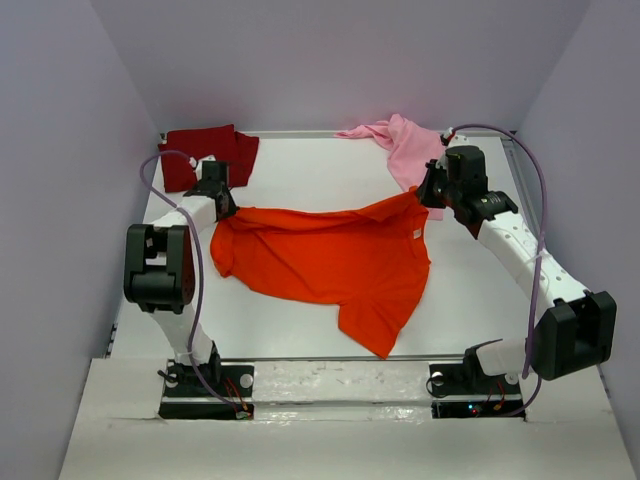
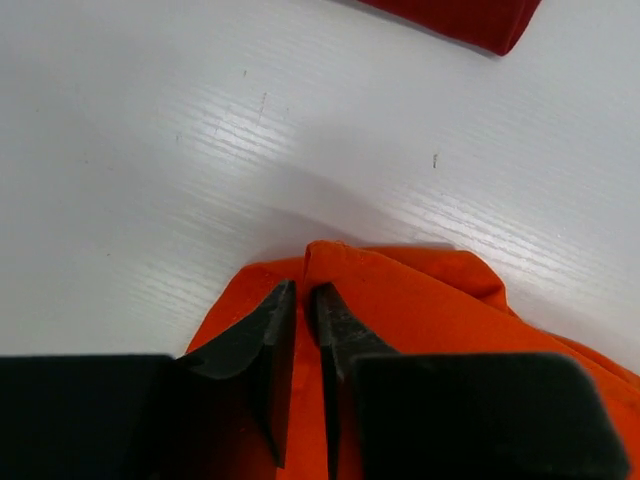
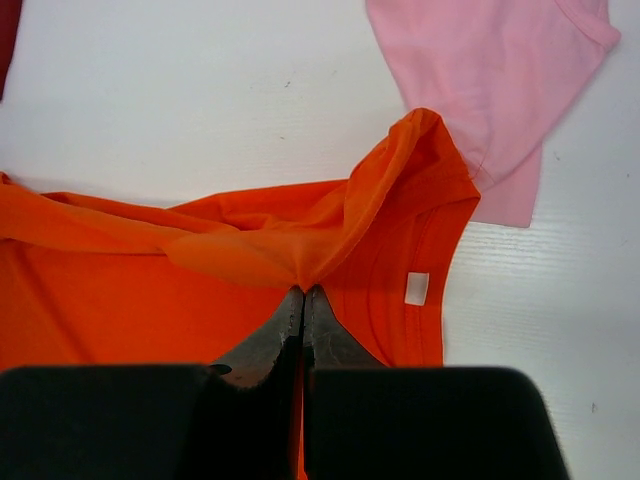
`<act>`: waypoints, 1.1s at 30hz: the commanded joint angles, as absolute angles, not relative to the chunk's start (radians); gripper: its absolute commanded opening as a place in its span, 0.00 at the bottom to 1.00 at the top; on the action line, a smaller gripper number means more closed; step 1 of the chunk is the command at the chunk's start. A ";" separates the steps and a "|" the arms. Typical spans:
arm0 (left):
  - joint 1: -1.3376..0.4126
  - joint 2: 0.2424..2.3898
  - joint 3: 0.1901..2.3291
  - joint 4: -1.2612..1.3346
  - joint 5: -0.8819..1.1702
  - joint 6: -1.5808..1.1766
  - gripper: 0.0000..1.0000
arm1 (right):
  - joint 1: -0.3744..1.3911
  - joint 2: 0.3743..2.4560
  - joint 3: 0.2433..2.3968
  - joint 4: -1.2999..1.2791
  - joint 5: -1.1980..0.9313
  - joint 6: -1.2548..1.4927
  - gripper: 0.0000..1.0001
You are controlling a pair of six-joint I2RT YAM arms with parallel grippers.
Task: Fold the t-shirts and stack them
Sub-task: Flatten the tshirt out, then fold the tshirt
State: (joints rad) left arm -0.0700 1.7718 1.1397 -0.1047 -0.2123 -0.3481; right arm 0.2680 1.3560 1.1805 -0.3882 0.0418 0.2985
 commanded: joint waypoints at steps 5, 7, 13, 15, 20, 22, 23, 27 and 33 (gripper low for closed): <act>-0.060 1.773 1.170 -0.054 -0.167 -0.344 0.00 | 0.270 1.344 1.180 -0.341 0.032 0.288 0.00; -0.061 1.761 1.163 -0.048 -0.161 -0.338 0.00 | 0.270 1.344 1.180 -0.339 0.031 0.288 0.00; -0.081 1.571 1.134 -0.061 -0.156 -0.301 0.00 | 0.270 1.319 1.177 -0.336 0.031 0.284 0.00; -0.100 1.458 1.121 -0.066 -0.149 -0.304 0.00 | 0.270 1.305 1.172 -0.324 0.017 0.287 0.00; -0.170 1.215 1.120 -0.084 -0.130 -0.270 0.00 | 0.270 1.215 1.149 -0.265 -0.055 0.279 0.00; -0.186 1.128 1.121 -0.089 -0.123 -0.252 0.00 | 0.270 1.181 1.161 -0.276 -0.051 0.279 0.00; -0.193 1.102 1.129 -0.116 -0.115 -0.241 0.00 | 0.270 1.164 1.164 -0.279 -0.052 0.279 0.00; -0.229 0.936 1.192 -0.178 -0.135 -0.187 0.00 | 0.270 1.079 1.190 -0.307 -0.071 0.291 0.00; -0.239 0.717 1.232 -0.253 -0.143 -0.143 0.00 | 0.270 0.924 1.294 -0.411 -0.091 0.302 0.00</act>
